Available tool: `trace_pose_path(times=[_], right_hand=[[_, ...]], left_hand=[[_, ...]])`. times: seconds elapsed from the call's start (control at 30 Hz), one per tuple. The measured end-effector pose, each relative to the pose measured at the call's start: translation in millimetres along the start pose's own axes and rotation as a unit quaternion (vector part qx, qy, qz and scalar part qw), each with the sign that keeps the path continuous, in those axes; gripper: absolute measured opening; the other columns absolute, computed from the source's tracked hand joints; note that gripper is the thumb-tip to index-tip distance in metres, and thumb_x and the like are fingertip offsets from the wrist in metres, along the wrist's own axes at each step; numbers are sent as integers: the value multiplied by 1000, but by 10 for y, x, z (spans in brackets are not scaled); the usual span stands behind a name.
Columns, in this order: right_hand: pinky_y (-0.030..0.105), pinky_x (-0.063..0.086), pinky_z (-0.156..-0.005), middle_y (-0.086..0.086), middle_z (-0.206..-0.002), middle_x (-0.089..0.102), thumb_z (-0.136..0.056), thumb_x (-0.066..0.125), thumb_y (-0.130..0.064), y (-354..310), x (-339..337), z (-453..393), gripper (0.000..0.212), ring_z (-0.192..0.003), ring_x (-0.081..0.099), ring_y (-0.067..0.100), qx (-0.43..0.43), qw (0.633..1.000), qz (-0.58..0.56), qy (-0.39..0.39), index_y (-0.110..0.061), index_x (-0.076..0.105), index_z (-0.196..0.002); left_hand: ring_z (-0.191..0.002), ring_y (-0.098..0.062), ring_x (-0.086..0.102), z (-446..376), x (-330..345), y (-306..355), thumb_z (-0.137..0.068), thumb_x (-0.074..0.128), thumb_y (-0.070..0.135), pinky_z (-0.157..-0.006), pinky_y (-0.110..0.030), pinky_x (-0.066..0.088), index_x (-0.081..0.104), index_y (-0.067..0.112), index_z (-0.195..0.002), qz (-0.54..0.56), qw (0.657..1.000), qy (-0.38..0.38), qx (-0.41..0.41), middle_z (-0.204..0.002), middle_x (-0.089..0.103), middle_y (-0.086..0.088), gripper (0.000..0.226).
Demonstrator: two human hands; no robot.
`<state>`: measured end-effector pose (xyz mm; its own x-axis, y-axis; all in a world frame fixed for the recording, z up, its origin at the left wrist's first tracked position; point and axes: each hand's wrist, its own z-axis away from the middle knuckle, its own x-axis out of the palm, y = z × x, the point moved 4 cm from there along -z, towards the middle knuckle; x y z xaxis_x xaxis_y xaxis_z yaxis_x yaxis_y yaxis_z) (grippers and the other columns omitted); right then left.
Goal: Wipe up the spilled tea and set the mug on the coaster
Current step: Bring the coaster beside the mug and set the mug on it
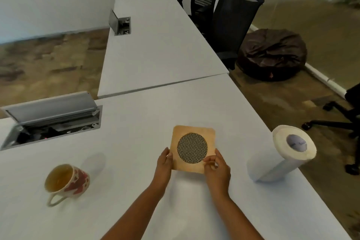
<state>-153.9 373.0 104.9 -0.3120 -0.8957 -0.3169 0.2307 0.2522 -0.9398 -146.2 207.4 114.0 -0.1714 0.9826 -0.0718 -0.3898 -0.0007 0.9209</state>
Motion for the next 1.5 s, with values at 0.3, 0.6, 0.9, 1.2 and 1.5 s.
trace_pose_path(times=[0.3, 0.6, 0.9, 1.2, 1.5], right_hand=[[0, 38, -68, -3, -73, 64, -75, 49, 18, 48, 503, 593, 34, -119, 54, 18, -26, 993, 5, -113, -11, 64, -65], [-2, 38, -65, -1, -79, 64, -73, 47, 20, 197, 910, 843, 33, -111, 58, 24, -19, 980, 50, -190, -8, 65, -74], [19, 40, -72, 3, -123, 60, -75, 51, 15, 286, 1162, 838, 35, -121, 53, 25, -11, 960, 115, -253, -16, 53, -59], [21, 39, -91, 8, -91, 66, -75, 44, 18, 274, 1304, 798, 32, -104, 58, 22, -9, 951, 147, -271, 0, 64, -93], [26, 41, -93, 11, -114, 66, -72, 43, 19, 304, 1312, 793, 38, -118, 54, 21, -6, 952, 147, -267, -13, 61, -65]], left_hand=[[-137, -18, 27, 537, -771, -472, -98, 33, 31, -108, -32, 23, 24, 15, -143, 31, 995, 84, -49, -150, 28, -3, 48], [-86, 16, 54, 801, -1224, -708, -98, 33, 29, -75, -4, 39, 52, 36, -102, 54, 990, 105, -74, -103, 51, 25, 20], [-119, -11, 43, 756, -1478, -861, -98, 30, 31, -97, -22, 31, 32, 14, -139, 61, 986, 118, -96, -145, 37, -3, 44], [-131, -20, 34, 665, -1536, -977, -98, 30, 33, -101, -29, 29, 27, 14, -141, 60, 983, 127, -116, -147, 34, -6, 47], [-134, -22, 34, 625, -1538, -1036, -98, 30, 35, -106, -33, 28, 27, 14, -141, 51, 982, 121, -134, -148, 34, -6, 48]])
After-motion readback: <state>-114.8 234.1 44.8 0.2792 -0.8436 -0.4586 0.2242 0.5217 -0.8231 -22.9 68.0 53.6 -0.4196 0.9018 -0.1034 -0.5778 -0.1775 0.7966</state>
